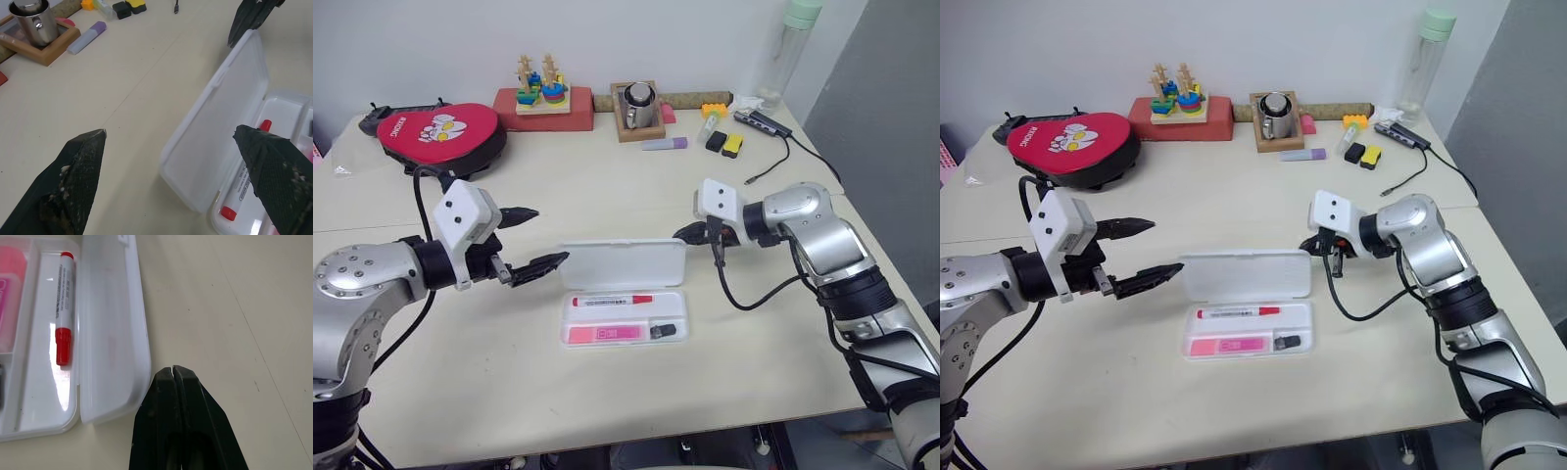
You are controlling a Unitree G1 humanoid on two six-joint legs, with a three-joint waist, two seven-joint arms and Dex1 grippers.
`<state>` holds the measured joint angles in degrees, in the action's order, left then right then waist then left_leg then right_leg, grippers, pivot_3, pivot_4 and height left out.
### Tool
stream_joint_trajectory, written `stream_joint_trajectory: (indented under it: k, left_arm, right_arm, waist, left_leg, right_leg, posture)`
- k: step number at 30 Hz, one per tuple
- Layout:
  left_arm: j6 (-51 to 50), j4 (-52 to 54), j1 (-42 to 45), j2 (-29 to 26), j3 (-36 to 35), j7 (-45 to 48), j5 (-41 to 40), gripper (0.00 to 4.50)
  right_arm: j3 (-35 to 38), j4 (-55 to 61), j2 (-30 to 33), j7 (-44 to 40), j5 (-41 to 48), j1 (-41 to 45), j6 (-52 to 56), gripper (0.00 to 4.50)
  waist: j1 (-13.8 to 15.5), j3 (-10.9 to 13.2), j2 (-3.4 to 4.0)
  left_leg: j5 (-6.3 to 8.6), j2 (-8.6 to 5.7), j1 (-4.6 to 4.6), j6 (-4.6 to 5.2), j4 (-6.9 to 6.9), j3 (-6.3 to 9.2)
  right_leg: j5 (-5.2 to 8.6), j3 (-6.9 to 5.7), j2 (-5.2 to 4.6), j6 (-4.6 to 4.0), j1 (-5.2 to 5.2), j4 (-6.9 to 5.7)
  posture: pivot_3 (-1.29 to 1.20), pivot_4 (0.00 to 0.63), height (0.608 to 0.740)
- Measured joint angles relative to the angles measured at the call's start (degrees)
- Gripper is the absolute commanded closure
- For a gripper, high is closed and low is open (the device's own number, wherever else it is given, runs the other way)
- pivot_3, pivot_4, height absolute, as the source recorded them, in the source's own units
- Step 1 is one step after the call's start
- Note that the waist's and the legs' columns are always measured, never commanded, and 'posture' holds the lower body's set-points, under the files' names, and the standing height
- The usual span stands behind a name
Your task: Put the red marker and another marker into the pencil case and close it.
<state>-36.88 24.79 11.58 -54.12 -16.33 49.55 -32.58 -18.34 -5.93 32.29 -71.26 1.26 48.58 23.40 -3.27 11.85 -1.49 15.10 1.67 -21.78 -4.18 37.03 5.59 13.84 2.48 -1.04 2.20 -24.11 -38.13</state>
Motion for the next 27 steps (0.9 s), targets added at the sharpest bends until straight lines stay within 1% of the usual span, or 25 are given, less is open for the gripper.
stream_joint_trajectory:
  k: [7,10,17,23,27]
  left_arm:
    - [0.0,0.0,0.0,0.4,0.4,-0.5,0.0,0.0]
    - [0.0,0.0,0.0,0.4,0.3,-0.7,0.1,0.0]
    - [0.0,-0.1,0.0,0.4,0.4,-0.7,0.5,0.0]
    - [0.0,-0.3,0.0,0.5,0.8,-0.7,0.8,0.0]
    - [0.0,-0.6,0.1,0.6,0.9,-0.7,1.1,0.0]
  right_arm:
    - [-2.2,5.3,2.6,-4.2,1.2,-1.4,1.2,4.48]
    - [-3.6,7.8,3.8,-5.9,1.9,-3.4,1.3,4.48]
    - [-5.2,10.9,3.8,-6.5,2.4,-4.2,1.8,4.48]
    - [-6.2,13.0,0.7,-6.1,2.9,-4.0,2.5,4.48]
    - [-6.6,14.3,-1.2,-5.7,4.2,-2.2,4.0,4.48]
  waist:
    - [0.0,0.0,0.0]
    - [0.0,0.0,-0.01]
    - [0.0,0.0,0.0]
    - [0.0,0.0,0.0]
    - [0.0,0.0,-0.01]
  left_leg:
    - [0.0,0.0,0.01,0.0,0.0,0.01]
    - [0.0,0.0,0.0,0.0,0.01,0.02]
    - [0.0,0.0,0.01,0.0,0.03,0.03]
    - [0.0,0.0,0.01,0.0,0.02,0.04]
    - [0.0,0.0,0.0,-0.01,0.03,0.04]
  right_leg:
    - [0.0,-0.01,0.0,0.0,0.0,0.0]
    - [0.0,-0.02,0.0,0.0,0.01,0.0]
    - [0.0,-0.02,0.0,0.01,0.01,-0.02]
    - [0.0,-0.03,0.0,0.0,0.0,-0.02]
    - [0.0,-0.03,0.0,0.0,0.01,-0.01]
  posture:
    - [0.0,0.15,0.74]
    - [0.0,0.15,0.74]
    - [0.0,0.15,0.74]
    - [0.0,0.15,0.74]
    - [0.0,0.15,0.74]
